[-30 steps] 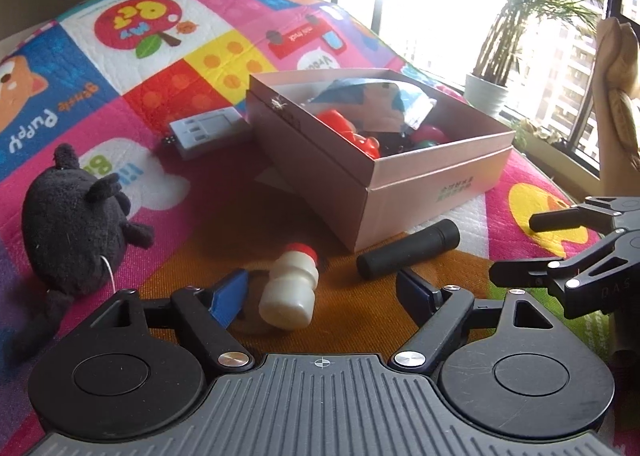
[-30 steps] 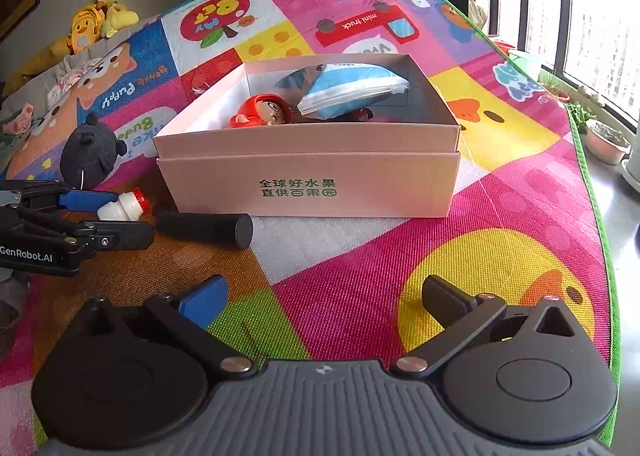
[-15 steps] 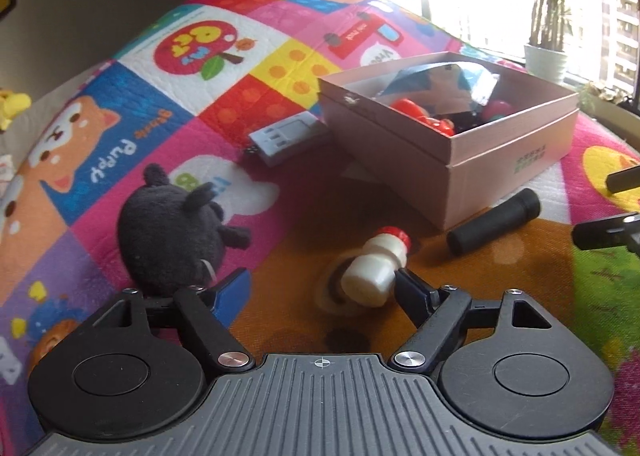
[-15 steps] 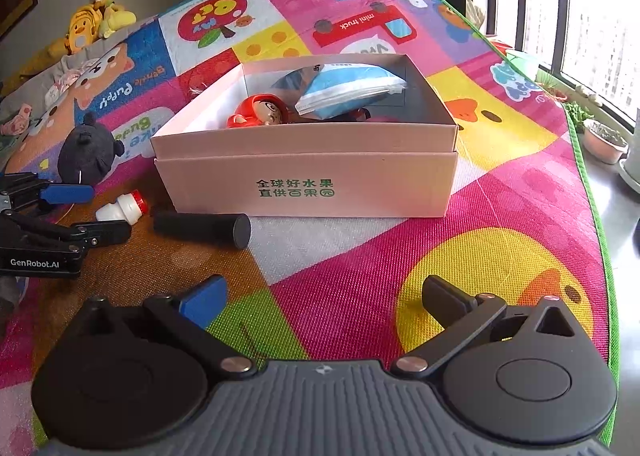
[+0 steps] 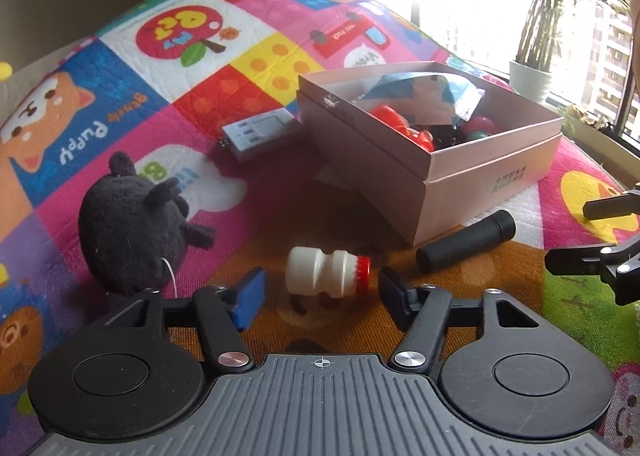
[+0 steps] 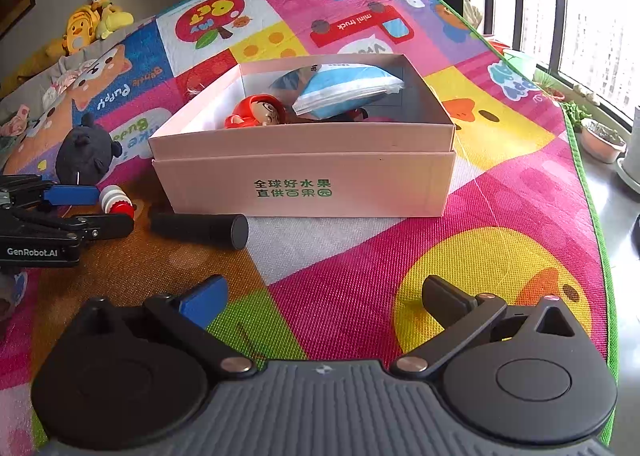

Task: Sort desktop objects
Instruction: 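Close the left tool on the white yogurt bottle and lift it, then carry the yogurt bottle into the box with the left tool while the right tool grasps the black foam tube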

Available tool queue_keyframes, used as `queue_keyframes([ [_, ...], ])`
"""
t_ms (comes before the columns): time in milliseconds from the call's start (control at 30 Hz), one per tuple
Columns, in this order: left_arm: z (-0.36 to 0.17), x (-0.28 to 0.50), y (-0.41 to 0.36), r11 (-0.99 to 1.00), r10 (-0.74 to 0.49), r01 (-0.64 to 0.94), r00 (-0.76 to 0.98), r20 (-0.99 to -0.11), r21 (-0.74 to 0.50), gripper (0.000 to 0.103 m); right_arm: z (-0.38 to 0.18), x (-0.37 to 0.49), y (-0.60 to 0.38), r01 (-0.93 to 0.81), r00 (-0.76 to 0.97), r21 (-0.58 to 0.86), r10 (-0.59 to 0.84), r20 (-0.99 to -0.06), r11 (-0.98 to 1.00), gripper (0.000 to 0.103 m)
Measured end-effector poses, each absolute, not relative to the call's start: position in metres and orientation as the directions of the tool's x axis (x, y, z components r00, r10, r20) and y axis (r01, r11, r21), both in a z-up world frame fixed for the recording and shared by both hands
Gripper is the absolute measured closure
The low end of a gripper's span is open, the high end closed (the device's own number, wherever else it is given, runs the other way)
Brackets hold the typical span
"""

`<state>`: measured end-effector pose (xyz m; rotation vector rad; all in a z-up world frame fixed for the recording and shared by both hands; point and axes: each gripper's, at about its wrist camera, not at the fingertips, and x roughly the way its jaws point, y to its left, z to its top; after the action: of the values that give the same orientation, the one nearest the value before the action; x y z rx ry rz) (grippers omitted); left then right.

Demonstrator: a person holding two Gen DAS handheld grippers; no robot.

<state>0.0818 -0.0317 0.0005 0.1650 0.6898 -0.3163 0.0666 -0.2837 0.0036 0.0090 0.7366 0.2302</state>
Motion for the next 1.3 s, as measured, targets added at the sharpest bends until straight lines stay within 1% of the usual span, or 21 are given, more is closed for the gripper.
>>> queue_keyframes([
  [33,0.0,0.081,-0.031,0.938,-0.242,0.344,0.724,-0.646,0.034,0.05,0.004,0.067,-0.284,-0.203,0.717,0.09,0.211,-0.664,0.975,0.0],
  [67,0.001,0.078,-0.03,0.939,-0.243,0.343,0.728,-0.641,0.033,0.053,0.004,0.067,-0.283,-0.203,0.717,0.088,0.209,-0.665,0.975,0.0],
  [200,0.008,0.057,-0.029,0.936,-0.263,0.352,0.739,-0.62,0.022,0.053,0.008,0.061,-0.271,-0.21,0.742,0.041,0.186,-0.644,0.977,0.0],
  [267,0.006,0.044,-0.029,0.931,-0.272,0.364,0.727,-0.63,0.018,0.053,0.01,0.06,-0.259,-0.238,0.738,0.06,0.221,-0.638,0.969,0.0],
  [333,0.001,0.026,-0.029,0.928,-0.266,0.371,0.717,-0.645,0.03,0.053,0.011,0.061,-0.241,-0.281,0.71,0.079,0.263,-0.654,0.956,0.0],
  [433,0.001,0.002,-0.025,0.931,-0.243,0.36,0.74,-0.627,0.064,0.051,0.008,0.066,-0.21,-0.299,0.694,0.043,0.249,-0.676,0.953,0.0],
  [467,0.001,-0.002,-0.023,0.932,-0.243,0.358,0.742,-0.625,0.062,0.047,0.007,0.068,-0.2,-0.293,0.698,0.026,0.232,-0.678,0.956,0.0],
  [500,0.002,-0.007,-0.021,0.933,-0.244,0.354,0.742,-0.624,0.056,0.045,0.007,0.07,-0.194,-0.282,0.702,0.018,0.22,-0.677,0.959,0.0],
  [667,0.002,-0.016,-0.012,0.937,-0.259,0.347,0.746,-0.613,0.026,0.042,0.004,0.087,-0.176,-0.186,0.711,0.044,0.165,-0.683,0.982,0.0],
  [700,0.003,-0.016,-0.012,0.938,-0.262,0.345,0.748,-0.61,0.02,0.041,0.004,0.089,-0.174,-0.178,0.716,0.041,0.158,-0.68,0.983,0.004],
  [733,0.003,-0.015,-0.012,0.938,-0.264,0.345,0.748,-0.609,0.017,0.039,0.005,0.09,-0.173,-0.172,0.723,0.031,0.148,-0.675,0.985,0.011],
  [767,0.003,-0.014,-0.013,0.938,-0.268,0.346,0.747,-0.608,0.012,0.036,0.005,0.091,-0.172,-0.172,0.73,0.012,0.136,-0.67,0.985,0.022],
  [800,0.004,-0.014,-0.014,0.938,-0.271,0.347,0.747,-0.607,0.008,0.035,0.006,0.091,-0.172,-0.177,0.735,0.001,0.132,-0.665,0.984,0.027],
  [933,0.005,-0.007,-0.02,0.941,-0.263,0.337,0.753,-0.603,0.012,0.032,0.008,0.085,-0.184,-0.193,0.724,0.002,0.143,-0.674,0.981,0.027],
  [1033,0.006,0.003,-0.024,0.943,-0.258,0.332,0.754,-0.605,0.012,0.032,0.012,0.071,-0.204,-0.215,0.715,0.007,0.162,-0.68,0.977,0.027],
  [1167,0.005,0.011,-0.035,0.94,-0.24,0.338,0.756,-0.609,0.049,0.038,0.018,0.05,-0.236,-0.232,0.709,-0.005,0.166,-0.686,0.973,0.027],
  [1233,0.003,0.013,-0.039,0.937,-0.234,0.343,0.75,-0.618,0.061,0.04,0.022,0.04,-0.25,-0.246,0.706,-0.008,0.174,-0.686,0.969,0.027],
  [1267,0.001,0.014,-0.042,0.935,-0.231,0.348,0.745,-0.626,0.069,0.044,0.024,0.034,-0.256,-0.257,0.706,-0.013,0.179,-0.685,0.966,0.027],
  [1300,0.0,0.014,-0.044,0.931,-0.233,0.356,0.746,-0.624,0.078,0.046,0.026,0.03,-0.26,-0.266,0.707,-0.017,0.183,-0.683,0.964,0.027],
])
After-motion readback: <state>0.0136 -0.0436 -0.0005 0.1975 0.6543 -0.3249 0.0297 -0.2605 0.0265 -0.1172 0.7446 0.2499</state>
